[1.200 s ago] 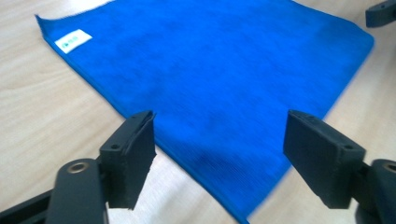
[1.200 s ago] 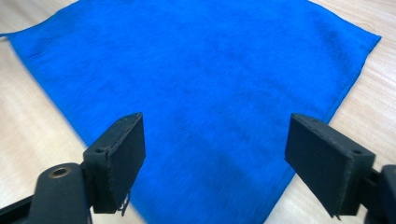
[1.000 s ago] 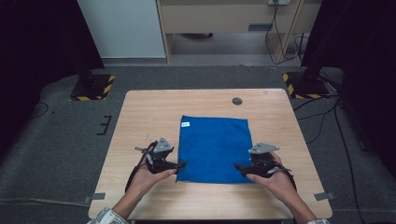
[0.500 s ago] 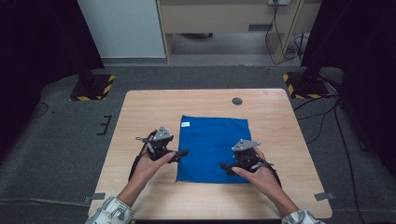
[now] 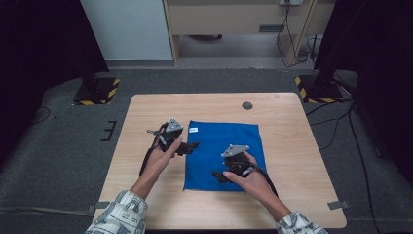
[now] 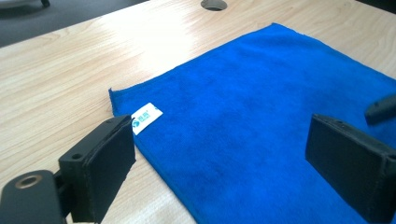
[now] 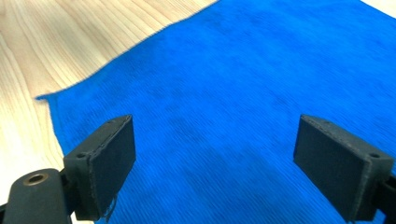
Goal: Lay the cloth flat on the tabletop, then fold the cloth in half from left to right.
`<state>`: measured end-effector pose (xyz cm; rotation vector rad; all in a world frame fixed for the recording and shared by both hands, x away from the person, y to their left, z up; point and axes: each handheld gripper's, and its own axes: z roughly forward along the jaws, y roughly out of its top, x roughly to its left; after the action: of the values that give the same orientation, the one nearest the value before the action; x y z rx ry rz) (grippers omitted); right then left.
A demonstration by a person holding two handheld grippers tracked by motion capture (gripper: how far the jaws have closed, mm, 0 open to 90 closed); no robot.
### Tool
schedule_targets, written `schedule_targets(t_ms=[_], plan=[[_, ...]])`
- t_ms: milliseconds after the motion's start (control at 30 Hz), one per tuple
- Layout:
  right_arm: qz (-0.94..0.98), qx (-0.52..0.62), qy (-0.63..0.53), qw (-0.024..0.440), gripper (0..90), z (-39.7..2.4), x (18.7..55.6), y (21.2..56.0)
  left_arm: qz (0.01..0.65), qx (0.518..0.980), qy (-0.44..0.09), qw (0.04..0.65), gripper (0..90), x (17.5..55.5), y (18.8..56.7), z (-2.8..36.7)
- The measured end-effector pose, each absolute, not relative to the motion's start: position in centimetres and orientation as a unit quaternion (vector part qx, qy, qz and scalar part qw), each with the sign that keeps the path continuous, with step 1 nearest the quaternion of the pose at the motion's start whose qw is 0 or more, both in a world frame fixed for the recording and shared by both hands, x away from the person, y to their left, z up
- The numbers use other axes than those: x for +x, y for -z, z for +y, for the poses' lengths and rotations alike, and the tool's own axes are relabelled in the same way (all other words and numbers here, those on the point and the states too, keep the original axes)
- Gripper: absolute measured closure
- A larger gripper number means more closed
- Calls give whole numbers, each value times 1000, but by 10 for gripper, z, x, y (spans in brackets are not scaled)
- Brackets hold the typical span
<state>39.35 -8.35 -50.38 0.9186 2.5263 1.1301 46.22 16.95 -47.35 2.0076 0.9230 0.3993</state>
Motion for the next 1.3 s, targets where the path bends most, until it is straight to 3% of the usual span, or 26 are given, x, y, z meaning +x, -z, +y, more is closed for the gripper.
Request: schedule_targets(t_ms=[600, 700, 767, 1100, 1300], plan=[[868, 294, -387, 104, 130, -53, 394, 502, 386, 798, -145, 439, 74, 475, 470, 169], [868, 292, -389, 103, 164, -48, 393, 502, 388, 801, -144, 432, 74, 478, 470, 170], [868, 287, -394, 93, 242, -41, 392, 502, 391, 801, -144, 430, 74, 480, 469, 172], [883, 253, -390, 66, 271, -12, 380, 505, 391, 800, -144, 432, 74, 483, 463, 177], [892, 230, -385, 57, 369, 1, 372, 513, 396, 793, -141, 441, 75, 486, 462, 183]])
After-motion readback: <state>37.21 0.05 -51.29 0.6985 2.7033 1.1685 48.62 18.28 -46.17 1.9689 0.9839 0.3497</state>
